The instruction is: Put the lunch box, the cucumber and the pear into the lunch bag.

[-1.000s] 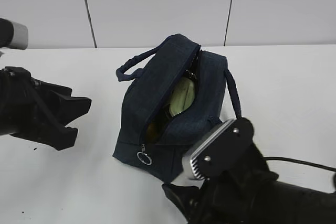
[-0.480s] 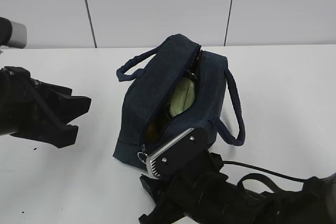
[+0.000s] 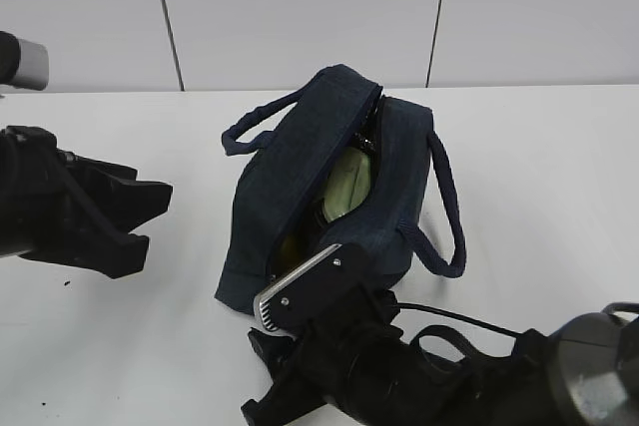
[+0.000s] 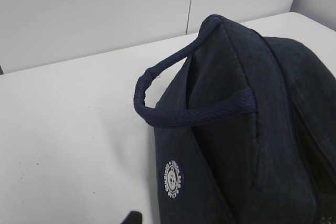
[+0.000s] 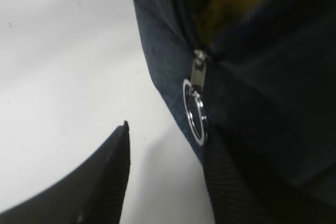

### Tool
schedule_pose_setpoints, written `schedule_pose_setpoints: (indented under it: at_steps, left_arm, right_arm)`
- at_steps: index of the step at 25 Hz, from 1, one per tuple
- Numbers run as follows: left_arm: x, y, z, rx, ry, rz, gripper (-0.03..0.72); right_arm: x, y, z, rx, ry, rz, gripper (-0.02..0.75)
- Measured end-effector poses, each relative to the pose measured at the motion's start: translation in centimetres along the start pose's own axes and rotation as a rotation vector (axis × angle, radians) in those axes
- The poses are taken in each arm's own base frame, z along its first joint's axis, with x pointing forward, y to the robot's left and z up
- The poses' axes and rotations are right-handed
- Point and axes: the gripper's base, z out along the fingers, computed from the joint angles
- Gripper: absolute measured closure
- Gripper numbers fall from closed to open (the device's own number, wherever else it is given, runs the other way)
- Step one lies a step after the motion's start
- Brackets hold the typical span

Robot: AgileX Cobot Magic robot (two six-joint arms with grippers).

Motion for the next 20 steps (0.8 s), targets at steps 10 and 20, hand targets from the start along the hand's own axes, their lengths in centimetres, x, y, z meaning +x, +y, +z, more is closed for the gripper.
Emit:
schedule_pose_setpoints:
  at_steps: [10,20]
  left_arm:
    - [0.0,0.0,0.0,0.0,0.0,-0.004,0.44]
    - [0.0,0.0,0.0,0.0,0.0,-0.004,0.442]
  right_arm:
    - [-1.0,-0.2,1.2,0.016,-0.035,0.022,0.428]
    - [-1.0,0.0,1.6,0.011,-0.011,0.026,0.516]
